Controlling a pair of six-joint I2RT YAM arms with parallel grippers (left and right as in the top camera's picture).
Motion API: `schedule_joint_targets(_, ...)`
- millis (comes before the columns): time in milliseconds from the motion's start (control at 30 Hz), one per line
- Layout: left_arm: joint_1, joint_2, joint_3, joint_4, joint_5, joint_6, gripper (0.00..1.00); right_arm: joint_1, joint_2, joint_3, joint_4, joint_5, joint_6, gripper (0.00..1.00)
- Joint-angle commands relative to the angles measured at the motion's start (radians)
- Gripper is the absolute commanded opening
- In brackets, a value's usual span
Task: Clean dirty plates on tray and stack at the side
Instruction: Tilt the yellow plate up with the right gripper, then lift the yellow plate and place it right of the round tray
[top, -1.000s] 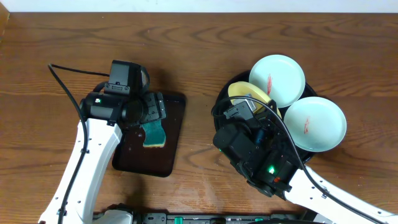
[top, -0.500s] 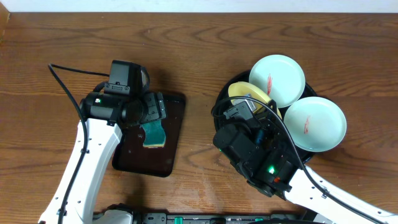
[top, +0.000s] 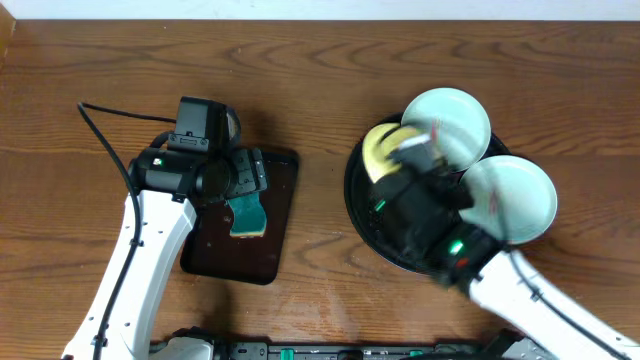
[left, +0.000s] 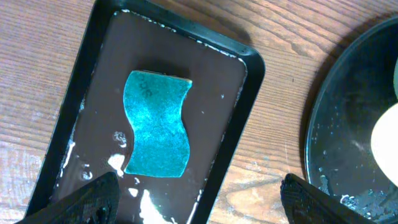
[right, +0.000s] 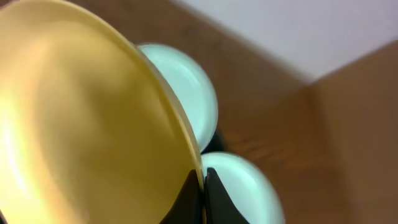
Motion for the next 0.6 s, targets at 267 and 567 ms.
schedule_joint_targets(267,0.002,0.0,0.012,-0.002,0.01,0.01,0.84,-0.941,-0.031,0.075,-0.013,-1.172,0.246,0.01)
schedule_joint_targets(567,0.002,0.0,0.012,-0.002,0.01,0.01,0.84,-1.435,0.081,0.074,0.103,-1.121,0.451,0.01)
